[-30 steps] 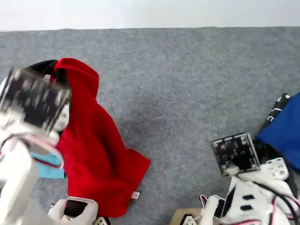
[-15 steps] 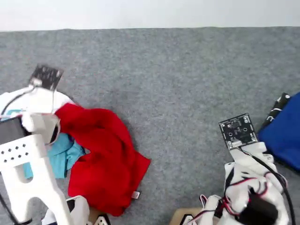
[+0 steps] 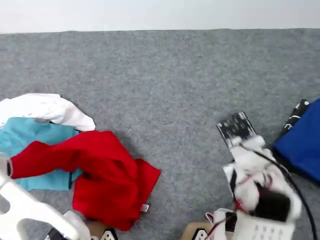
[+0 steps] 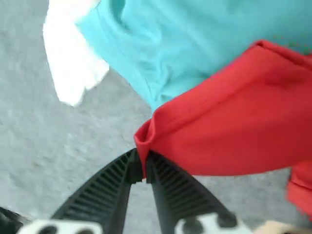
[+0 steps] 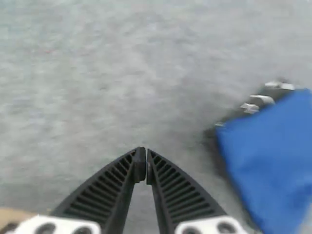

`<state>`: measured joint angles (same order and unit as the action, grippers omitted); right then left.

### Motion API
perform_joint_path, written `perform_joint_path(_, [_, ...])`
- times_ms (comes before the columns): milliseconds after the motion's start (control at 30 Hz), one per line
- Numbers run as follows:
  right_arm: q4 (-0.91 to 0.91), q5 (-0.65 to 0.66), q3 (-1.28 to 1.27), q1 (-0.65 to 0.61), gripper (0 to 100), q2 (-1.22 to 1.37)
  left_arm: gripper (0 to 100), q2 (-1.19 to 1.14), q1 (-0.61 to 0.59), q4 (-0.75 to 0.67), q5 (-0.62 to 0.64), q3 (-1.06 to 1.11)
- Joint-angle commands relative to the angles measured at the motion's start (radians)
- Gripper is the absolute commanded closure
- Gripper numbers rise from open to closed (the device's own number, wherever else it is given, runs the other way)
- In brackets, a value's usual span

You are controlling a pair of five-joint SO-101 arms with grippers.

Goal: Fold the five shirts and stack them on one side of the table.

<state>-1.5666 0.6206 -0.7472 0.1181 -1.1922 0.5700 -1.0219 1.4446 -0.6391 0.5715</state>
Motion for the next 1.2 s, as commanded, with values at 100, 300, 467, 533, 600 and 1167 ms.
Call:
perform_joint_path(100, [0.013, -0.164, 0.259, -0.361, 98.8, 0.403, 100, 0.014, 0.133, -0.032, 0.097, 0.176])
perform_joint_path(300, [0.018, -0.229, 0.528, -0.578, 98.8, 0.777, 100, 0.014, 0.480, -0.183, 0.269, 0.343])
perform_joint_path(467, [0.022, -0.230, 0.761, -0.679, 98.7, 1.066, 100, 0.014, 0.736, -0.358, 0.328, 0.401])
perform_joint_path(533, [0.022, -0.230, 0.859, -0.713, 98.7, 1.175, 100, 0.014, 0.818, -0.446, 0.330, 0.437])
perform_joint_path(600, [0.022, -0.230, 0.947, -0.742, 97.7, 1.276, 100, 0.014, 0.873, -0.523, 0.362, 0.479])
perform_joint_path(1167, [0.030, -0.233, 1.468, -0.791, 83.0, 1.865, 100, 0.017, 0.698, -0.677, 0.595, 0.547])
